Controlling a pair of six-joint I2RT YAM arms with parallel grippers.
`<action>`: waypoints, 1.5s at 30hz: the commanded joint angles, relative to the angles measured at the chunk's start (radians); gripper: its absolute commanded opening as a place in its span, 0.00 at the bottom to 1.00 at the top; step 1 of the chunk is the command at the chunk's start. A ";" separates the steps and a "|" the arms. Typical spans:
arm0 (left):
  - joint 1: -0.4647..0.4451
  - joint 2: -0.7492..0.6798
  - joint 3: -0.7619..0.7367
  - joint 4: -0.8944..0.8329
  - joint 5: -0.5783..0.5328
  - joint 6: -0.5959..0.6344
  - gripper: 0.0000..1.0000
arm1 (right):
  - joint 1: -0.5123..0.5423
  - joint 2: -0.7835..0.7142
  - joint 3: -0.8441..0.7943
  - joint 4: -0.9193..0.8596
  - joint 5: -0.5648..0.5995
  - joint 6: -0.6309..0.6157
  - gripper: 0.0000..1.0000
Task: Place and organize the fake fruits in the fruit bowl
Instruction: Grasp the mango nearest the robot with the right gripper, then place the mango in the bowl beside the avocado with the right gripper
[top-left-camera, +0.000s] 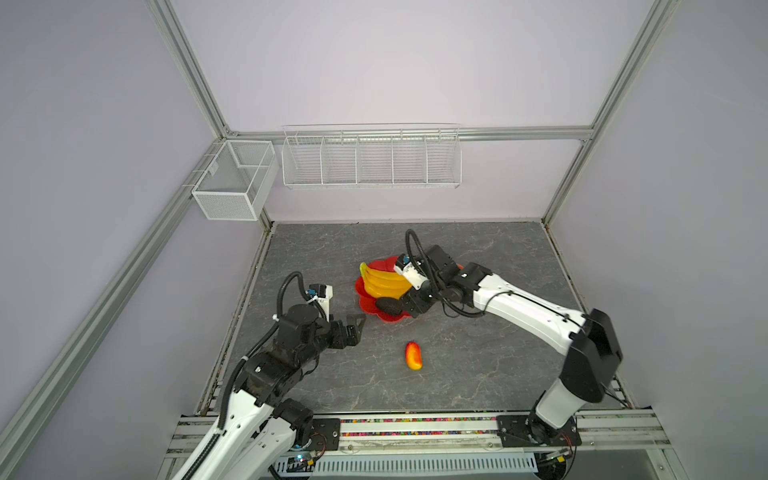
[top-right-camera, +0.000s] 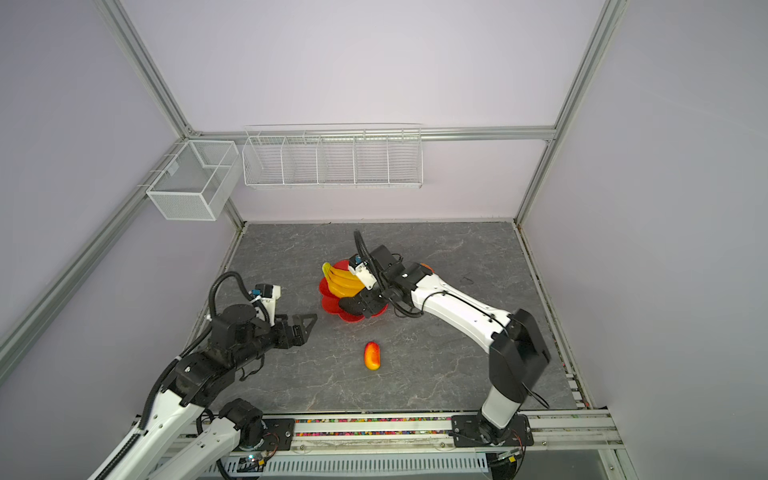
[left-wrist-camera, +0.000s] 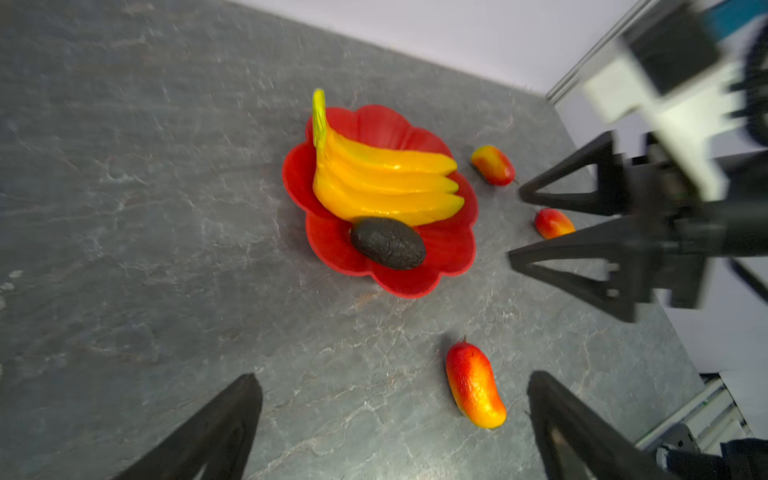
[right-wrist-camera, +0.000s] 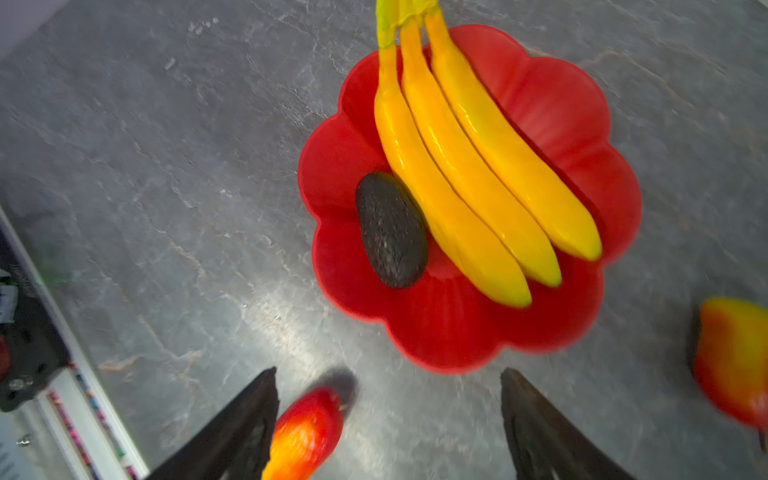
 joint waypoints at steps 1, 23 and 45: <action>-0.003 0.071 -0.002 0.017 0.136 0.026 0.99 | 0.024 -0.091 -0.207 -0.035 0.013 0.340 0.84; -0.009 0.090 -0.004 0.018 0.151 0.030 0.99 | 0.261 0.168 -0.210 0.037 0.184 0.638 0.58; -0.009 0.083 -0.002 0.009 0.097 0.030 0.99 | -0.003 0.277 0.182 -0.029 -0.066 -0.157 0.49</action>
